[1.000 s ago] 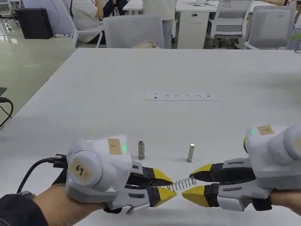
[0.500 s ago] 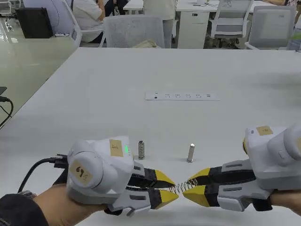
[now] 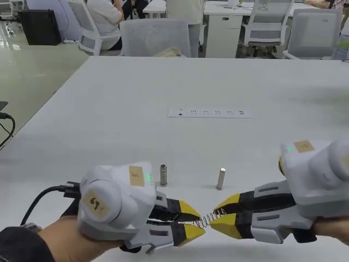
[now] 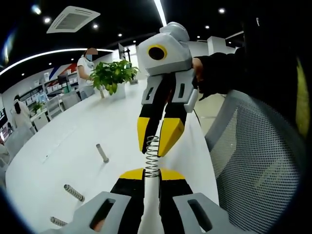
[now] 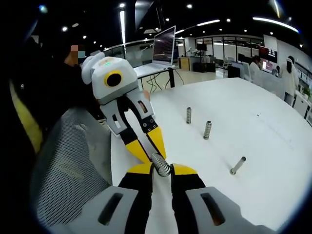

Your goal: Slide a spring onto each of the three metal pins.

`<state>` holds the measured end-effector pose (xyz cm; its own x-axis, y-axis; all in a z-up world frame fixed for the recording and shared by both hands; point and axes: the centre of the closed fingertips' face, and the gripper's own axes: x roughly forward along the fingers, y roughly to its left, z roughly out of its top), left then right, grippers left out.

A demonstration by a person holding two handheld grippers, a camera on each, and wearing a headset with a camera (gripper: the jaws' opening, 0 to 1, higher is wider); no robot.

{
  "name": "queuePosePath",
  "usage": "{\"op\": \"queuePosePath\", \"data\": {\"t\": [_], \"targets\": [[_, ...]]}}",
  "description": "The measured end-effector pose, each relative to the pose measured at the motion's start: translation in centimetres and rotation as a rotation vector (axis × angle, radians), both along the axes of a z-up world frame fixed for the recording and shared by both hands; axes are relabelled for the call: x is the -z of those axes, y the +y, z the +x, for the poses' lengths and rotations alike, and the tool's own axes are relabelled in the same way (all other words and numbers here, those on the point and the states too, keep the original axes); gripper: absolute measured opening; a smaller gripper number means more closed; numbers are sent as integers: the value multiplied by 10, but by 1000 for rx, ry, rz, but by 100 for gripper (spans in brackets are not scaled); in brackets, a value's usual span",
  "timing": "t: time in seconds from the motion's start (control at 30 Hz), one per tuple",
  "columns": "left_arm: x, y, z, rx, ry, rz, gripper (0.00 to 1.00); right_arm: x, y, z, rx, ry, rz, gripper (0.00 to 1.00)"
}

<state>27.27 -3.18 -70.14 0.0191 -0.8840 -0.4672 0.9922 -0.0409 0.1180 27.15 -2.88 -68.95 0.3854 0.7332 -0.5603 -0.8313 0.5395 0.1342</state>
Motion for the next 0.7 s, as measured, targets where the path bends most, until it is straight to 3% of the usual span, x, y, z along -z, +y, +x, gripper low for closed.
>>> {"op": "queuePosePath", "data": {"t": [0.2,0.7], "targets": [[2,1,0,1,-11,12,2,2,5,-1,-59,9,-52,10],[3,2,3,-14,-20,23,2,5,11,0,-125,15,-110,9]]}}
